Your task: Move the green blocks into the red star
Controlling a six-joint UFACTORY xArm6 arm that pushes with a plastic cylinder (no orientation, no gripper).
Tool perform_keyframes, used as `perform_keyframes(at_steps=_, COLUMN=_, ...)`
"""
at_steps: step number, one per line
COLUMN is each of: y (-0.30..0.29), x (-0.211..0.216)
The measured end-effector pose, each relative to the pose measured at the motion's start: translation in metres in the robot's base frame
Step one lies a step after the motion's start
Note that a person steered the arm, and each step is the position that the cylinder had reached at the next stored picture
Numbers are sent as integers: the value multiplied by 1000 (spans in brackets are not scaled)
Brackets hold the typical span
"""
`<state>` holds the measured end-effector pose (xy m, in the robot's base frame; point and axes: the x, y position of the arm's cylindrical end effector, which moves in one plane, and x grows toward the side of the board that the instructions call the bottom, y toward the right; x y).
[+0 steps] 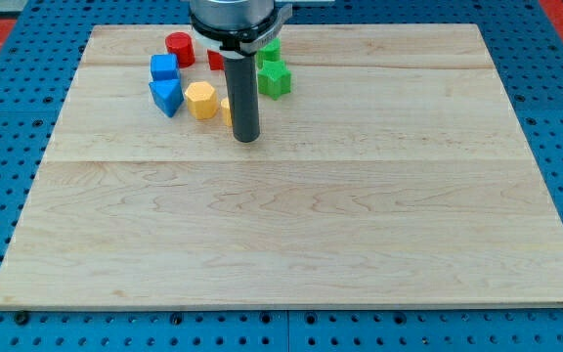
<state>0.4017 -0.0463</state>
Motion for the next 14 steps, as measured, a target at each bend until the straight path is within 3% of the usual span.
perform_keyframes(at_steps=7, y=-24, x=-20)
perform_keyframes(at_steps=11, y=72, x=-21)
perform_keyframes(at_steps=12, y=95, x=-41)
perform_keyframes(at_steps=14, y=66, x=-104)
